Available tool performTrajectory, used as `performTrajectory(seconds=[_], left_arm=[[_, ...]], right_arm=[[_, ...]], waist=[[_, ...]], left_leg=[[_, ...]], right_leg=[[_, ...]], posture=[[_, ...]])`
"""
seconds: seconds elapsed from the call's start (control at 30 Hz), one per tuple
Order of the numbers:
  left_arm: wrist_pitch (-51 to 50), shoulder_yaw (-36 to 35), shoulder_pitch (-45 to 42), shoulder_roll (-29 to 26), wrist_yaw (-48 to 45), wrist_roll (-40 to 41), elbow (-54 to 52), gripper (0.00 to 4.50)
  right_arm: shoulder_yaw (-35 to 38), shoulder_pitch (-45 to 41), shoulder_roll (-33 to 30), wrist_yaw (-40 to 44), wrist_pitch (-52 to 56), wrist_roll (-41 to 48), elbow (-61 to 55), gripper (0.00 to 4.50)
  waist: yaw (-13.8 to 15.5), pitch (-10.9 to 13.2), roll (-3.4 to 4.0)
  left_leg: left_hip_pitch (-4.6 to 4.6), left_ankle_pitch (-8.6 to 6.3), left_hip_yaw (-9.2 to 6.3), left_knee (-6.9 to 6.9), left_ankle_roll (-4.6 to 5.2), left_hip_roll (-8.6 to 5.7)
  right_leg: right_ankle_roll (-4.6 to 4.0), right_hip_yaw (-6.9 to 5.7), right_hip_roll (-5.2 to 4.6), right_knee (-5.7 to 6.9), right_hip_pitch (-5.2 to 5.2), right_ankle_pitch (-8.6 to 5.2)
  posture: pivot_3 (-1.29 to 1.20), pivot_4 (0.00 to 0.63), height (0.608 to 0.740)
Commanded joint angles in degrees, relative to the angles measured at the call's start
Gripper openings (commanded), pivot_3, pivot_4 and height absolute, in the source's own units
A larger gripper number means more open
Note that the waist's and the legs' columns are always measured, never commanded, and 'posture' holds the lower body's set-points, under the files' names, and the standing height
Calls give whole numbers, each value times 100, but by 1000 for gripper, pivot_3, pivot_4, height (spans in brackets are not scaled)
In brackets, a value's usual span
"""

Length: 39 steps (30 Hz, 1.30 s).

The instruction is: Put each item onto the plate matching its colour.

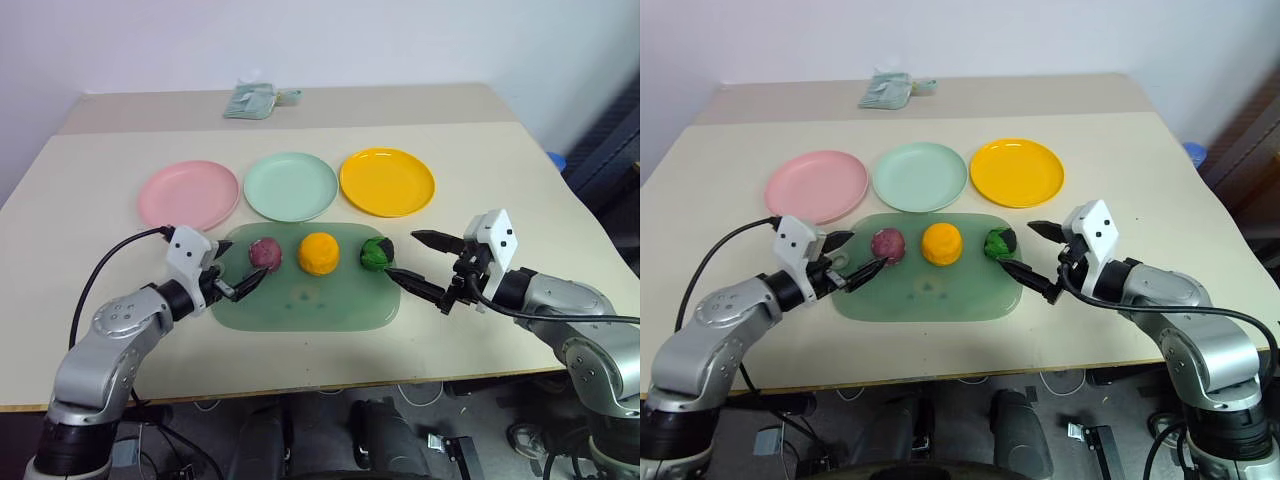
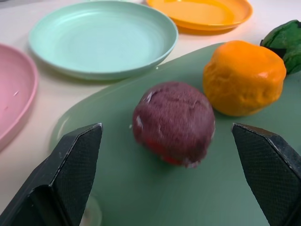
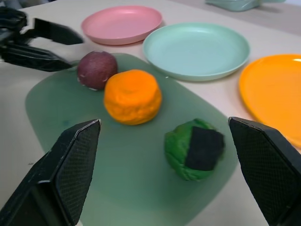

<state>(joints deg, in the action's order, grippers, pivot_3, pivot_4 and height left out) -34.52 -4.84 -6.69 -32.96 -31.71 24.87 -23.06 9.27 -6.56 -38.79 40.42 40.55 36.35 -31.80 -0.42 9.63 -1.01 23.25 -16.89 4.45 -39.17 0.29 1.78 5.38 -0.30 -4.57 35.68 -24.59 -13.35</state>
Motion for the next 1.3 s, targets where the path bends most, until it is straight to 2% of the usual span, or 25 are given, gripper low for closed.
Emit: performTrajectory(seconds=[0.03,0.6,0.7,0.8,1.0,1.13,1.3], left_arm=[[208,189,-219,33,-101,-176,147,4500],[209,821,-1070,251,-337,-636,957,4500],[176,818,-1061,264,-304,-671,959,3730],[184,799,-1009,274,-285,-702,926,2424],[293,582,-946,371,-134,-701,955,2424],[513,102,-1156,686,583,-840,1170,2424],[793,-417,-1984,1100,2298,-1599,2088,2424]], right_arm=[[41,203,-89,183,-80,205,-408,4426],[-231,754,2,175,-486,76,-731,4426],[-236,759,-1,153,-548,55,-707,4500],[-280,717,16,128,-589,23,-668,4500],[-342,630,28,113,-655,-34,-590,4500],[-351,553,27,99,-681,-44,-540,4500],[-405,477,37,113,-719,-66,-465,4500]], waist=[[-3,0,0],[-15,0,-1],[-15,0,-1],[-14,0,-1],[-11,0,-1],[-9,0,-2],[68,-1,-15]], left_leg=[[0,0,0,0,0,0],[0,0,-2,-2,0,-2],[-1,0,-3,-2,0,-1],[-1,0,-3,-2,0,-1],[-1,0,-3,-3,0,-1],[-2,0,-4,-4,0,-1],[-1,2,-7,-11,0,-6]], right_leg=[[0,0,0,0,0,0],[4,0,1,2,1,2],[15,0,4,3,1,8],[16,0,3,4,1,8],[16,0,2,5,1,8],[16,0,2,7,1,9],[26,-1,2,12,4,14]], posture=[[0,150,740],[0,150,740],[0,150,740],[0,150,740],[0,150,740],[0,150,740],[0,150,740]])
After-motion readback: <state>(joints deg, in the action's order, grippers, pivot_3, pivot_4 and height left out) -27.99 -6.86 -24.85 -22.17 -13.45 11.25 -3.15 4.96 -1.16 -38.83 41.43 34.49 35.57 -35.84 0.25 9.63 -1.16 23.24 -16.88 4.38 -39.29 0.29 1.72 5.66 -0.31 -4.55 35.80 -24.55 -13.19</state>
